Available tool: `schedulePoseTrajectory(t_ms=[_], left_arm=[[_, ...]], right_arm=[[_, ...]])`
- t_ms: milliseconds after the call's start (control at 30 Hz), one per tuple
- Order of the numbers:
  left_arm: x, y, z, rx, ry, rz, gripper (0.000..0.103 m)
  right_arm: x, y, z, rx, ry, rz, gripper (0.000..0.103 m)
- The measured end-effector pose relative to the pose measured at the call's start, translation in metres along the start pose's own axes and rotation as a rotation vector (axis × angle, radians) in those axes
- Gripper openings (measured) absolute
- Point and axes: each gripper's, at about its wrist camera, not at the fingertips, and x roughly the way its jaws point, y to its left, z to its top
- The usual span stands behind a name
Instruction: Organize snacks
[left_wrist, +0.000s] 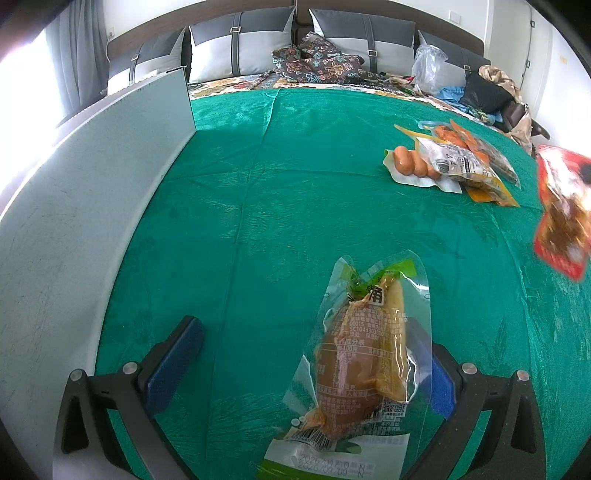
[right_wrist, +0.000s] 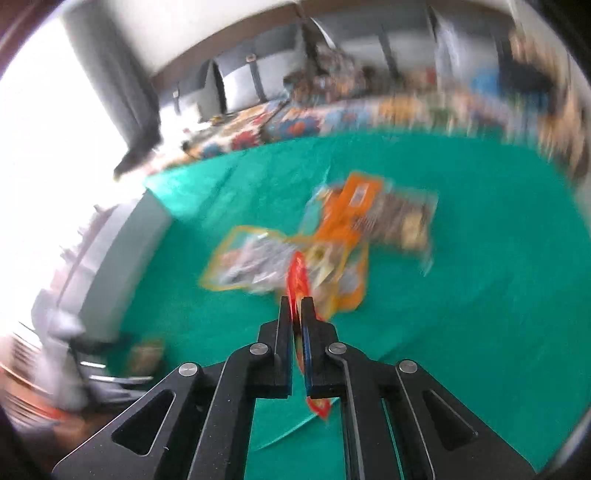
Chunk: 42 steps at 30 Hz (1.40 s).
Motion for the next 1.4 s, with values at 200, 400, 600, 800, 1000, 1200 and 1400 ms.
schedulePoseTrajectory(t_ms=[200,400,600,800,1000,1200,1400], left_arm=[[0.001,0.001,0.000,-0.001,0.000,0.000,0.103],[0.001,0.002,0.000,-0.001,0.000,0.000,0.103],[0.002,0.002,0.000,-0.001,0.000,0.000,0.103],[0.003,0.003,0.000,-0.002,0.000,-0.001,0.103],[0.003,0.004,0.000,-0.002,0.000,0.000,0.103],[0.002,0.003,-0.001,-0.002,0.000,0.000,0.103],[0.001,0.003,-0.001,0.032,0.010,-0.016,0.103]], right_arm=[[0.020,-0.065,-0.029,0.340,0.274,0.120,0.006],[0.016,-0.087,-0.053,0.414,0.171,-0.105,0.075],[0.005,-0.009,-0.104,0.385,0.167,-0.178,0.075],[0.049,0.050,-0.131,0.233,0.151,-0.402,0.086],[0.062,0.058,-0.136,0.037,0.067,-0.510,0.090],[0.048,0.052,-0.133,-0.036,0.088,-0.462,0.044],[0.039,0.041,-0.124,0.058,0.063,-0.341,0.007]])
